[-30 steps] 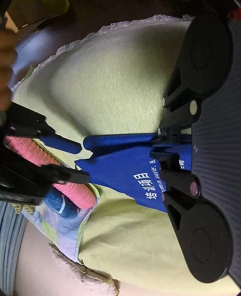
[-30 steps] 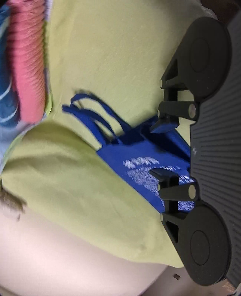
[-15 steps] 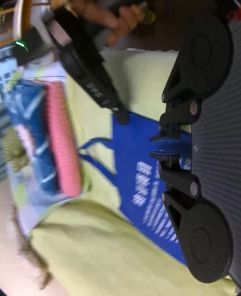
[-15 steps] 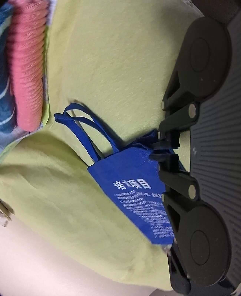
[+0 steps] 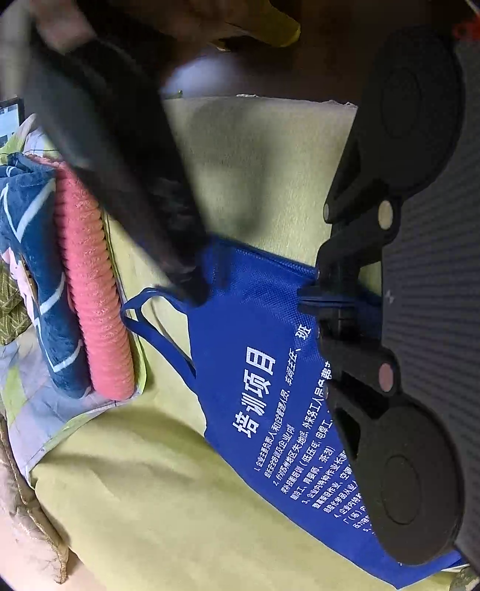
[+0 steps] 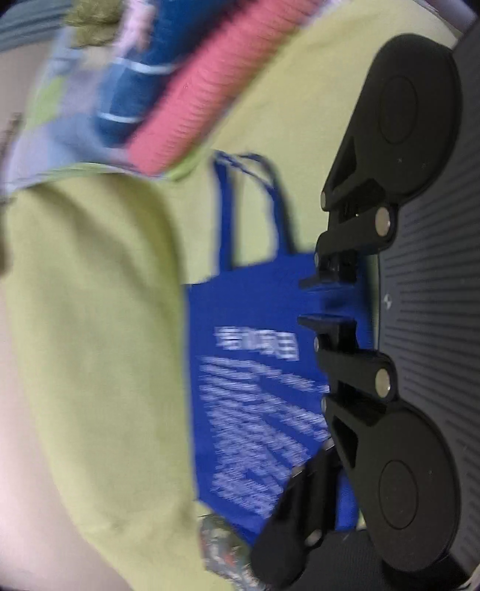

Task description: Fold shopping bag

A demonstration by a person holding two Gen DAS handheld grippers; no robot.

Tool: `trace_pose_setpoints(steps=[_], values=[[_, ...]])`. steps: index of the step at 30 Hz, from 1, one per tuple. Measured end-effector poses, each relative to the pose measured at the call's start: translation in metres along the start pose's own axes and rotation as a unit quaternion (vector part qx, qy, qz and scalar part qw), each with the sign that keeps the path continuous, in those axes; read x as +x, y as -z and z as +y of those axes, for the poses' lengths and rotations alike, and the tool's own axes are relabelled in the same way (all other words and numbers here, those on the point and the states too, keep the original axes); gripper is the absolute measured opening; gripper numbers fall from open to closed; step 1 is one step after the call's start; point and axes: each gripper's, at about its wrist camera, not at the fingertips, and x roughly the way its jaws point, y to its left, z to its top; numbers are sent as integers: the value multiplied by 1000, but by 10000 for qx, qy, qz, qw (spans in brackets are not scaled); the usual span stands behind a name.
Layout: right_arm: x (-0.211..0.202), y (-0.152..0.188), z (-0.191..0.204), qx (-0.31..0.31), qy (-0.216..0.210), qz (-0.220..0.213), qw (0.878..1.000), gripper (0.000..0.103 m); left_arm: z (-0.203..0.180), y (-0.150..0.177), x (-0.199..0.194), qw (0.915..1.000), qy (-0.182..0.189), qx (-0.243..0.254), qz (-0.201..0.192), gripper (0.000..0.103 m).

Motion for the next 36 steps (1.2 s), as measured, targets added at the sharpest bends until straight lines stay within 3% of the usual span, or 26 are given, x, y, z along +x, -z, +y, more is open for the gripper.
trace_pose_setpoints(steps=[2, 5, 7, 9, 11, 14, 16, 17, 20, 23, 25, 28, 31, 33, 36], values=[[5, 3, 0, 51, 10, 138, 9999, 4, 8, 5, -6, 9999, -34, -152, 25, 0], [5, 3, 2, 38, 70, 203, 9998, 4, 38, 25, -19, 9963, -105, -817, 227, 0], [6, 0, 4, 16, 82, 298, 9995, 4, 61, 44, -31, 9901, -212, -1311, 453, 0], [8, -2, 4, -4, 89, 373, 9993, 4, 80, 67, -44, 9812, -556, -1684, 760, 0], [9, -4, 6, -50, 123, 453, 9989, 4, 99, 90, -57, 9671, -931, -2109, 1074, 0], [10, -6, 10, -125, 202, 592, 9980, 4, 135, 120, -71, 9293, -1455, -2964, 1652, 0], [11, -8, 12, -170, 253, 678, 9972, 5, 150, 131, -76, 9112, -1678, -3270, 1859, 0], [12, -8, 13, -195, 273, 706, 9969, 5, 151, 126, -82, 9101, -1580, -3426, 1711, 0], [14, -10, 16, -247, 333, 761, 9962, 5, 143, 96, -95, 9219, -1397, -3410, 1196, 0], [15, -11, 19, -300, 396, 805, 9955, 5, 127, 61, -77, 9358, -1268, -3106, 1088, 1], [15, -12, 20, -310, 417, 845, 9951, 6, 118, 50, -58, 9364, -1181, -3068, 1230, 11], [15, -13, 19, -322, 406, 894, 9946, 6, 108, 56, -37, 9275, -1291, -3115, 1613, 11], [15, -13, 19, -300, 394, 900, 9947, 6, 106, 74, -45, 9186, -1637, -3186, 1667, 15], [15, -12, 19, -303, 408, 868, 9949, 6, 113, 90, -53, 9068, -1840, -3371, 1738, 17], [14, -10, 19, -280, 437, 826, 9952, 6, 126, 111, -68, 8901, -2045, -3657, 1792, 28]])
